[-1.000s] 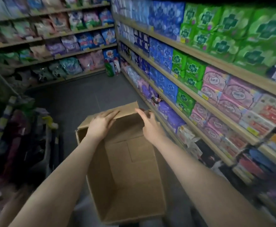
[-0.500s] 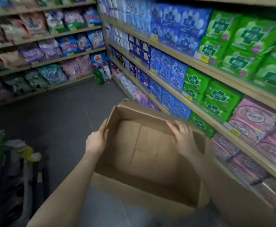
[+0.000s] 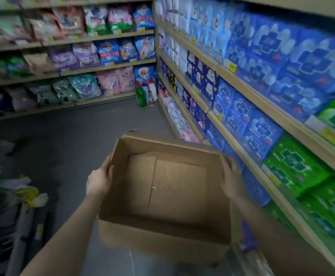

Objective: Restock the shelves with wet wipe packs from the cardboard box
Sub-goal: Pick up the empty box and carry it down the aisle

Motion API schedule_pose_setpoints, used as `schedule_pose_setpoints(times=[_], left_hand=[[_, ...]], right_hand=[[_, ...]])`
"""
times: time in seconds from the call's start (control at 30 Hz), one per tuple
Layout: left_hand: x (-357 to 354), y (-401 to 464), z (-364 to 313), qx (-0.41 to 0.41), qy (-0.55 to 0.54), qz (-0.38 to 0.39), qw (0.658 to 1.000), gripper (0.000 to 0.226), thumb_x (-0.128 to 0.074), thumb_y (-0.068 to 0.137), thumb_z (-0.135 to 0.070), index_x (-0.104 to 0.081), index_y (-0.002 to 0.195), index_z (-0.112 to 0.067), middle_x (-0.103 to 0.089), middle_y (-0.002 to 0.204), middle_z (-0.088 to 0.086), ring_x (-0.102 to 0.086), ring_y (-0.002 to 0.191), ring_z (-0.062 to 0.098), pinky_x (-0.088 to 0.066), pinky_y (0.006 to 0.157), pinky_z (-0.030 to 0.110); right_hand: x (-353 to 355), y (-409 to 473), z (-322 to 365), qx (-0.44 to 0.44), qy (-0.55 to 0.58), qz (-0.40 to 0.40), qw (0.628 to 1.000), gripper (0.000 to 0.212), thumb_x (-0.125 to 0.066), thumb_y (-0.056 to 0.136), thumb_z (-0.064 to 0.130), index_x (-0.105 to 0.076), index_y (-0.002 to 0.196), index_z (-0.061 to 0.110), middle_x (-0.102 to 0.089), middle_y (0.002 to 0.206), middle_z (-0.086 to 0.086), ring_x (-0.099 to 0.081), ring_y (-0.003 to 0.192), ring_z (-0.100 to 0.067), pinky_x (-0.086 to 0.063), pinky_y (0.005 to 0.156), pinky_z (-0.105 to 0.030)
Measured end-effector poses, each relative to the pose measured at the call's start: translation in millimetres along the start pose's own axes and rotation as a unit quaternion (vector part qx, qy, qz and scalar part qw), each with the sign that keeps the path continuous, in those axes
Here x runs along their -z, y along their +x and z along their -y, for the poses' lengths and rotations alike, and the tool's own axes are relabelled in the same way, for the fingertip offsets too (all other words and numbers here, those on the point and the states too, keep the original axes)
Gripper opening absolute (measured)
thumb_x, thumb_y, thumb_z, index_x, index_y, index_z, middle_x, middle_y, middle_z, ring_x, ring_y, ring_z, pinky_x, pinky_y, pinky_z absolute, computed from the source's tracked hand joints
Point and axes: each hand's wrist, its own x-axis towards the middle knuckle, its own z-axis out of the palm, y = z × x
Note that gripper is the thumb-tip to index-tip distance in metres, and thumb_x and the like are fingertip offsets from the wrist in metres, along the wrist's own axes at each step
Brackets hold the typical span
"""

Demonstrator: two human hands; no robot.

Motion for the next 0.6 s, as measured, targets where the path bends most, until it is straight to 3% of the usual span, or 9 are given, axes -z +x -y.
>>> schedule_pose_setpoints(times=[0.07, 0.17, 0.27, 0.37, 0.43, 0.53, 0.6], left_hand=[[-3.9, 32.5, -2.9, 0.014, -0.003, -0.012, 1.0, 0.043, -0.033, 0.099, -0.038, -0.03, 0.142, -0.043, -0.069, 0.091, 0.012, -0.064, 0.074, 0.03, -0.055, 0.073, 0.042], [-15.3, 85.4, -4.4, 0.039, 0.002, -0.012, 0.999, 0.042, -0.033, 0.099, -0.038, -0.032, 0.141, -0.04, -0.068, 0.093, 0.013, -0.064, 0.075, 0.033, -0.055, 0.074, 0.043], [-30.9, 138.3, -0.1, 0.073, -0.02, 0.002, 0.997, 0.042, -0.033, 0.099, -0.037, -0.035, 0.141, -0.034, -0.067, 0.093, 0.011, -0.062, 0.071, 0.027, -0.052, 0.07, 0.037], [-45.1, 198.8, 5.2, 0.071, -0.038, 0.004, 0.997, 0.042, -0.033, 0.1, -0.036, -0.037, 0.141, -0.029, -0.067, 0.092, 0.009, -0.058, 0.065, 0.02, -0.049, 0.068, 0.035], [-51.5, 246.5, 6.7, 0.072, -0.039, 0.014, 0.997, 0.041, -0.034, 0.1, -0.035, -0.036, 0.141, -0.029, -0.064, 0.089, 0.006, -0.056, 0.066, 0.019, -0.049, 0.068, 0.035], [-56.1, 318.4, 4.7, 0.081, -0.041, 0.037, 0.995, 0.04, -0.034, 0.1, -0.033, -0.037, 0.14, -0.031, -0.064, 0.09, 0.006, -0.057, 0.068, 0.019, -0.05, 0.069, 0.035], [-56.9, 363.3, 3.7, 0.076, -0.019, 0.045, 0.996, 0.04, -0.036, 0.1, -0.03, -0.038, 0.14, -0.027, -0.065, 0.093, 0.011, -0.058, 0.07, 0.024, -0.048, 0.07, 0.035]], right_hand=[[-6.7, 40.9, 11.6, -0.004, 0.043, -0.007, 0.999, 0.081, -0.052, 0.087, -0.002, -0.011, 0.152, 0.025, -0.007, 0.159, -0.007, -0.015, 0.143, -0.037, -0.028, 0.113, -0.052], [-17.3, 94.2, 28.3, -0.021, 0.084, -0.01, 0.996, 0.086, -0.055, 0.087, -0.001, -0.007, 0.152, 0.029, -0.006, 0.159, -0.009, -0.026, 0.14, -0.035, -0.039, 0.105, -0.049], [-36.7, 148.3, 30.1, -0.035, 0.063, 0.015, 0.997, 0.084, -0.059, 0.086, 0.006, -0.011, 0.151, 0.029, -0.026, 0.152, -0.013, -0.042, 0.131, -0.033, -0.046, 0.098, -0.049], [-62.2, 207.5, 37.7, -0.051, 0.097, 0.072, 0.991, 0.069, -0.051, 0.091, 0.011, -0.02, 0.15, 0.025, -0.041, 0.142, -0.015, -0.049, 0.124, -0.035, -0.043, 0.1, -0.05], [-79.1, 248.5, 54.9, -0.06, 0.129, 0.064, 0.988, 0.054, -0.046, 0.094, 0.01, -0.032, 0.145, 0.017, -0.052, 0.128, -0.018, -0.056, 0.114, -0.036, -0.046, 0.093, -0.048], [-93.2, 308.9, 88.0, -0.099, 0.144, 0.045, 0.984, 0.04, -0.043, 0.097, 0.01, -0.042, 0.137, 0.01, -0.056, 0.119, -0.012, -0.055, 0.111, -0.025, -0.04, 0.09, -0.035], [-100.1, 349.2, 105.3, -0.095, 0.131, 0.045, 0.986, 0.044, -0.044, 0.097, 0.007, -0.039, 0.14, 0.01, -0.055, 0.122, -0.014, -0.053, 0.115, -0.028, -0.039, 0.094, -0.038]])
